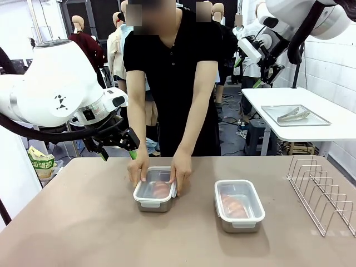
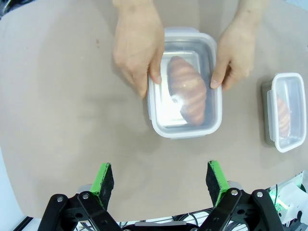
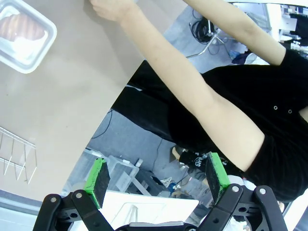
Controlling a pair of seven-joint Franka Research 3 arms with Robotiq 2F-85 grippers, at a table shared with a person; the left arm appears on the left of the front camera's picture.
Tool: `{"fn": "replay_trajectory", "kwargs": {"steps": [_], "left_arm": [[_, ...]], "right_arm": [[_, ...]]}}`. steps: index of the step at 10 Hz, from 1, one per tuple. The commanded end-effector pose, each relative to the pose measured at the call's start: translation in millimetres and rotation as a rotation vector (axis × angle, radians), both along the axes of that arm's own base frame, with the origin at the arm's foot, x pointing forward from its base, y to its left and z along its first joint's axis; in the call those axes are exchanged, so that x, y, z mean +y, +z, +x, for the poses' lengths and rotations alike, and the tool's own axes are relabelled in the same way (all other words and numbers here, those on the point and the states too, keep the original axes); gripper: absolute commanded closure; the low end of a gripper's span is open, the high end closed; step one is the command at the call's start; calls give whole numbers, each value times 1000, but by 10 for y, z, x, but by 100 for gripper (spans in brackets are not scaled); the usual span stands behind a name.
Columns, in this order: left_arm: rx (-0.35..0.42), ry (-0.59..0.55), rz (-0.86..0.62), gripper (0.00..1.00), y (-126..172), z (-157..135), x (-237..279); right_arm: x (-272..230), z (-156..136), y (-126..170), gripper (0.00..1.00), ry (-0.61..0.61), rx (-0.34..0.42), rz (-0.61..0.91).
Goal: Place the bread in airtight containers.
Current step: Release when the human grabs the Airtight Container lid.
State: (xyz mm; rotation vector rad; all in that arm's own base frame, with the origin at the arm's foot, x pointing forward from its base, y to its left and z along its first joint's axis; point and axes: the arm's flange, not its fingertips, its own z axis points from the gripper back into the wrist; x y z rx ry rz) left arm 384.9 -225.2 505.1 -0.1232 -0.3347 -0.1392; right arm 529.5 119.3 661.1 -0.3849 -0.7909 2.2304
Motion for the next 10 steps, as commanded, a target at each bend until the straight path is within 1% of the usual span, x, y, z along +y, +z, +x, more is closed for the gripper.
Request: {"fn": "replay_trajectory", "kwargs": {"steps": [1,10], "left_arm": [[-4,3,6,0,8,5,9],[-4,3,6,0,8,5,9]], "right_arm": [[-2,-2,1,0,2,-4,-1],[-2,-2,1,0,2,-4,-1]]}}
